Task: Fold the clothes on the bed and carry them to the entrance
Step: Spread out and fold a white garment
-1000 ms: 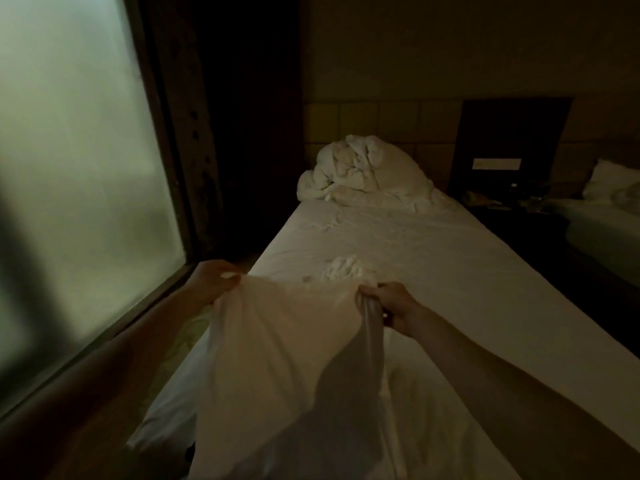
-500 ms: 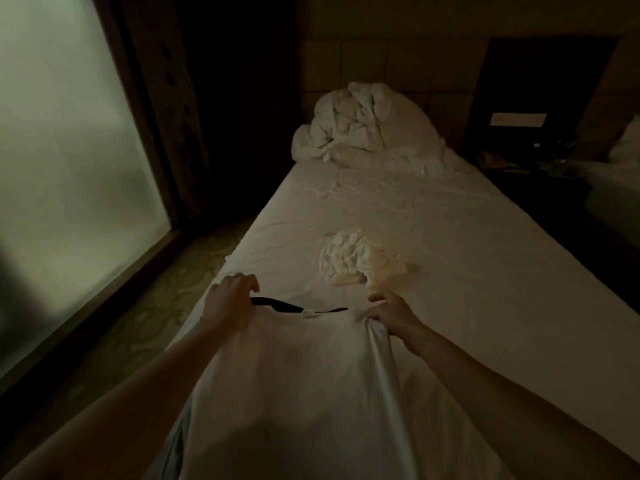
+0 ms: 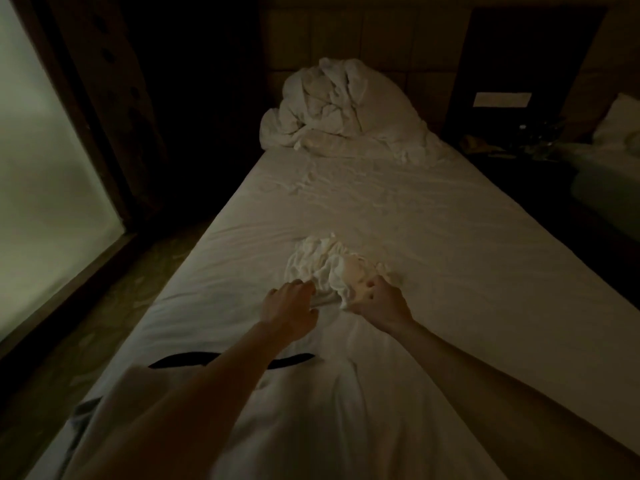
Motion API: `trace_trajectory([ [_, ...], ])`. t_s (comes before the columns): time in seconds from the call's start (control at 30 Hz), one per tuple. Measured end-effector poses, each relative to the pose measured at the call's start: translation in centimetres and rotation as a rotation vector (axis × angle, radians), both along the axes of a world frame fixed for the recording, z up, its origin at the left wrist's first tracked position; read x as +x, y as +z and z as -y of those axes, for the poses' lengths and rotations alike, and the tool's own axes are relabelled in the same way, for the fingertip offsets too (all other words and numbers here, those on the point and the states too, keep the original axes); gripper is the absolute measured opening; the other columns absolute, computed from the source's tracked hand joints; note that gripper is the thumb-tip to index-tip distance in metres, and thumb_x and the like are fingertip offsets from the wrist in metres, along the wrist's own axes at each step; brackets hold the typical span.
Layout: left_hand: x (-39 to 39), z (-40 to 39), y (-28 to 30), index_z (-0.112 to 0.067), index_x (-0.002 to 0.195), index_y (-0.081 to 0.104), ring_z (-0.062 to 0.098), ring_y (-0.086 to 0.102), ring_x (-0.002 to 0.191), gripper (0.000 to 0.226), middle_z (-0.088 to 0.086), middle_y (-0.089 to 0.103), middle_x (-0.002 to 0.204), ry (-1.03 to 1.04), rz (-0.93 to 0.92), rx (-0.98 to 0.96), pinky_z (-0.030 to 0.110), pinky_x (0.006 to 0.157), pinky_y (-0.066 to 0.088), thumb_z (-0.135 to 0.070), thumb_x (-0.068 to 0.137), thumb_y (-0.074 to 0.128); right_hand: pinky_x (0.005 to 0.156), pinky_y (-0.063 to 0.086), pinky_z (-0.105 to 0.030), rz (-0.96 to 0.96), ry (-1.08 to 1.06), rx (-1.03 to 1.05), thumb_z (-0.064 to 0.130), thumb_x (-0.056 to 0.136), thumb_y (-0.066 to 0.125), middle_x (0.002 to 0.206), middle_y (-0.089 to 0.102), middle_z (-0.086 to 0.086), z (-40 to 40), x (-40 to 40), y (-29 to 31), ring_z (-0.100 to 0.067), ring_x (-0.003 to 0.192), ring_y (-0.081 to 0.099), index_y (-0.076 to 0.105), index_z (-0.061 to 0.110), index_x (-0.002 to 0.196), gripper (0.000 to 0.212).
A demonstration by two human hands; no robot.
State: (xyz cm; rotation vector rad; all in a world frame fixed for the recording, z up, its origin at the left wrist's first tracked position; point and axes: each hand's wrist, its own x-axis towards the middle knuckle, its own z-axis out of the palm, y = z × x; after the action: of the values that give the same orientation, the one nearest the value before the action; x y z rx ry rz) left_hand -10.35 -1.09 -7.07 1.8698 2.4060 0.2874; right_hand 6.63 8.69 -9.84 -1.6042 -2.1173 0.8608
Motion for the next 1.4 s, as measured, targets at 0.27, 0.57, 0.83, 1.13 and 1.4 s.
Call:
trace_trajectory([
  [0.27,-1.3,-9.1,-7.2,-0.026,0.153,0.011,0.023,0.030,0.142,0.086,-0.002,0.011,0.161,0.033,0.094,0.007,0.042,0.107,0.036,-0.049,0.085,0.059,0.099,0.043,-0.040,0.068,0.042,0.115,0.038,0.074,0.073,0.140,0.044,-0.011,-5.7,-5.5,-5.7,-0.033,0.128,0.044,0.035,0.016,0.139,0.078],
  [0.57,-2.4,-12.3,-8.6,-0.025,0.124,0.053,0.024,0.060,0.106,0.053,0.001,0.061,0.119,0.129,0.211,0.070,0.035,0.082,0.047,-0.050,0.080,0.069,0.078,0.048,-0.038,-0.280,-0.095,0.166,0.036,0.076,0.041,0.092,0.069,-0.007,-9.4,-2.1,-4.6,-0.031,0.091,0.062,0.064,0.019,0.094,0.034],
  [0.83,2.2,-6.9,-0.3,-0.014,0.098,0.057,0.017,0.060,0.085,0.021,0.001,0.062,0.088,-0.019,0.892,0.228,0.018,0.063,0.046,-0.018,0.084,0.072,0.062,0.041,-0.045,-0.486,-0.205,0.348,0.032,0.080,0.047,0.057,0.049,0.011,-4.8,8.0,3.5,-0.017,0.060,0.043,0.048,0.028,0.061,0.020],
  [1.13,11.9,1.3,13.9,-0.005,0.080,0.063,0.013,0.051,0.066,0.038,0.004,0.057,0.070,-0.081,0.824,0.554,0.030,0.061,0.038,-0.039,0.096,0.055,0.060,0.042,-0.029,-0.557,-0.192,0.494,0.017,0.094,0.051,0.074,0.060,-0.002,5.3,20.2,15.2,-0.009,0.065,0.055,0.060,0.018,0.085,0.013],
  [1.4,20.3,6.7,21.5,-0.017,0.101,0.070,0.018,0.066,0.094,0.032,0.005,0.071,0.105,-0.079,1.548,0.276,0.029,0.077,0.051,-0.046,0.089,0.062,0.082,0.045,-0.036,-0.318,-0.359,0.454,0.016,0.093,0.058,0.123,0.048,-0.015,10.5,27.3,19.8,-0.033,0.101,0.055,0.055,0.013,0.118,0.026],
])
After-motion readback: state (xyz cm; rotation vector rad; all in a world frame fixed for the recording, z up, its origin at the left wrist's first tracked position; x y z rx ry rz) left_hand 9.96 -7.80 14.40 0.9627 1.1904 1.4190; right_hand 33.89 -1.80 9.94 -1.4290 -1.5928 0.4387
